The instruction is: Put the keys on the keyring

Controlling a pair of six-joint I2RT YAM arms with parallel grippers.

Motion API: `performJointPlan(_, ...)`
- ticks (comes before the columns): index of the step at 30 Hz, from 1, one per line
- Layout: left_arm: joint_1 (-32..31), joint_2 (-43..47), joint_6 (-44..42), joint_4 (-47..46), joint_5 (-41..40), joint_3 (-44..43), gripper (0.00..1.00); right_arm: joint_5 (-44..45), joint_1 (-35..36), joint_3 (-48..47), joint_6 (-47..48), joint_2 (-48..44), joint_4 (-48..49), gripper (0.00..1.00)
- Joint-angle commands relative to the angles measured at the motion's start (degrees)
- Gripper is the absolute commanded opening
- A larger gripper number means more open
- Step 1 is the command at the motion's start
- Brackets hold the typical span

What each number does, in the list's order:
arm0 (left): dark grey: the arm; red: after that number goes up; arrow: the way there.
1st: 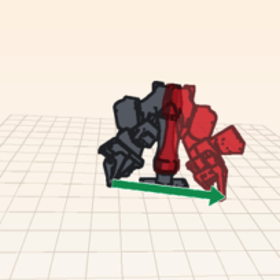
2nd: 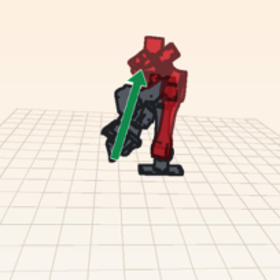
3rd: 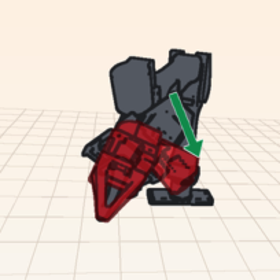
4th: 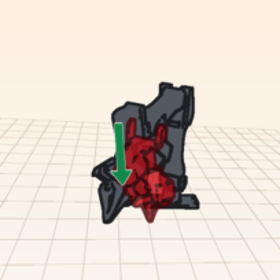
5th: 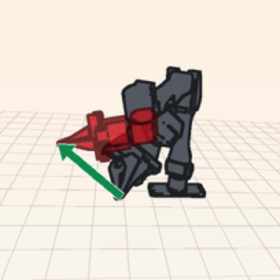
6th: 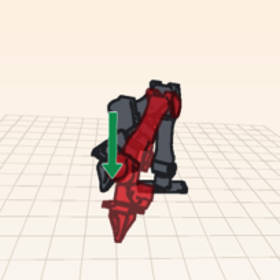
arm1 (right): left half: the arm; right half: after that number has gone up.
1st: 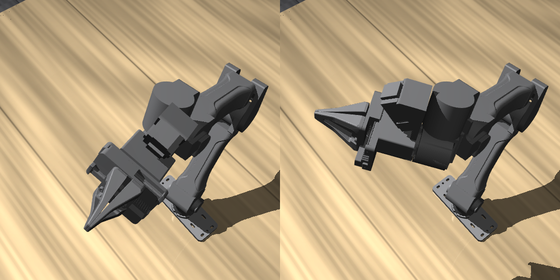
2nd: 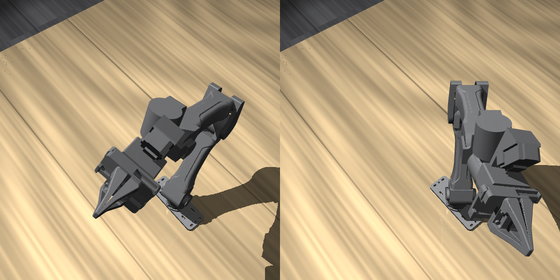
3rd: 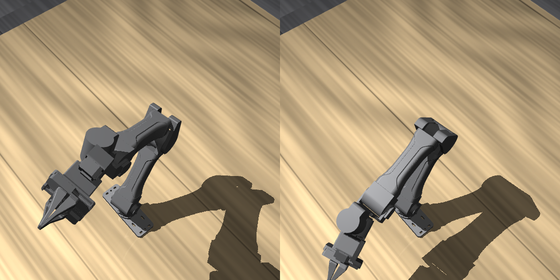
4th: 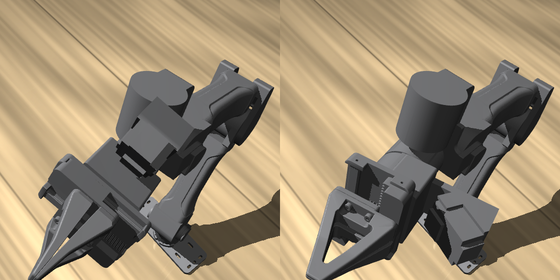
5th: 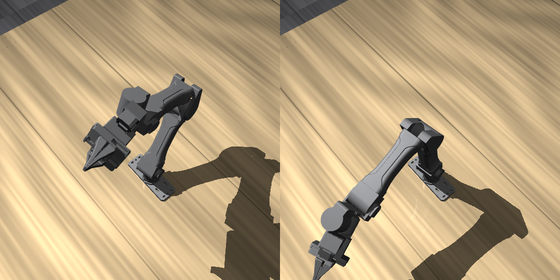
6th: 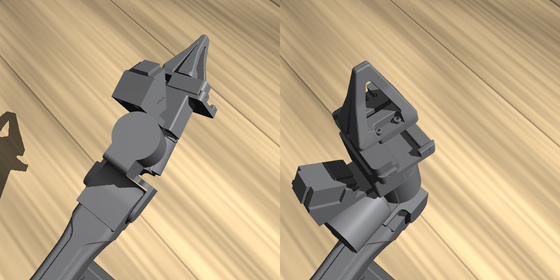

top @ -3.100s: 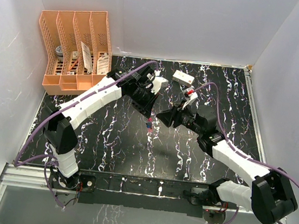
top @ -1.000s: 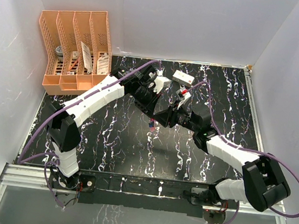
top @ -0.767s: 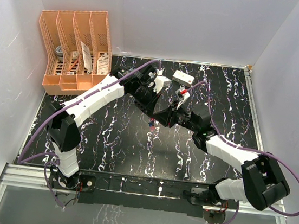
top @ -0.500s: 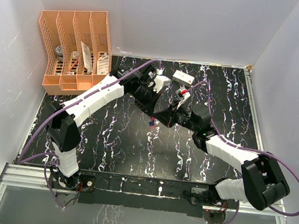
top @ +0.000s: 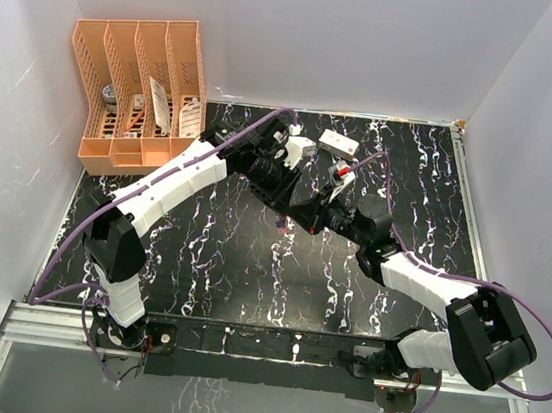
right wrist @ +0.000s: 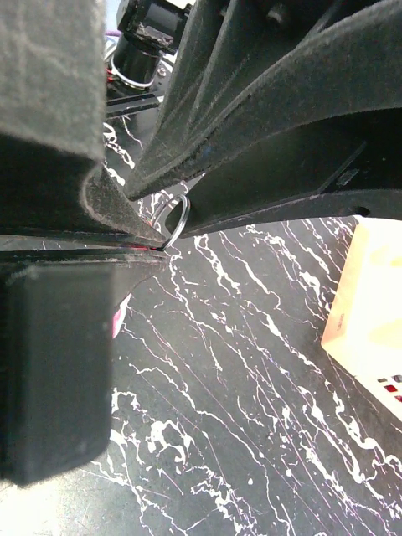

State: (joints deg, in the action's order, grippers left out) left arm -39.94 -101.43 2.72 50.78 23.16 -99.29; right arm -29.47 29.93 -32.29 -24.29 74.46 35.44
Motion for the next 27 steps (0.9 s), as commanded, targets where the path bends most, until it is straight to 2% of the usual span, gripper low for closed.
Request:
performJointPlan(1, -0.4, 4.3, 1.3, 0.1, 0.7, 0.9, 0.29, 1.6, 0.0, 0.3, 0.7, -2.1, 4.5, 0.0)
performJointPlan(6, -0.4, 4.6, 1.6, -0.2, 0.2, 1.5, 0.31, 2.0, 0.0, 0.7, 0.5, -2.1, 5.0, 0.0)
performJointPlan(16, -0.2, 8.7, 3.4, -6.4, -4.7, 5.0, 0.51, 2.6, 0.0, 1.3, 0.4, -2.9, 5.3, 0.0)
performJointPlan(19, -0.3, 11.0, 4.1, -9.3, -6.6, 6.6, 0.54, 2.9, 0.0, 1.3, 0.6, -3.2, 5.2, 0.0)
performJointPlan(23, -0.2, 14.3, 4.9, -14.0, -8.3, 10.0, 0.57, 3.3, 0.0, 1.4, 0.7, -3.6, 5.3, 0.0)
performJointPlan(27, -0.2, 20.5, 7.2, -22.5, -10.5, 18.9, 0.57, 3.9, -0.1, 1.6, 0.6, -4.5, 5.2, 0.0)
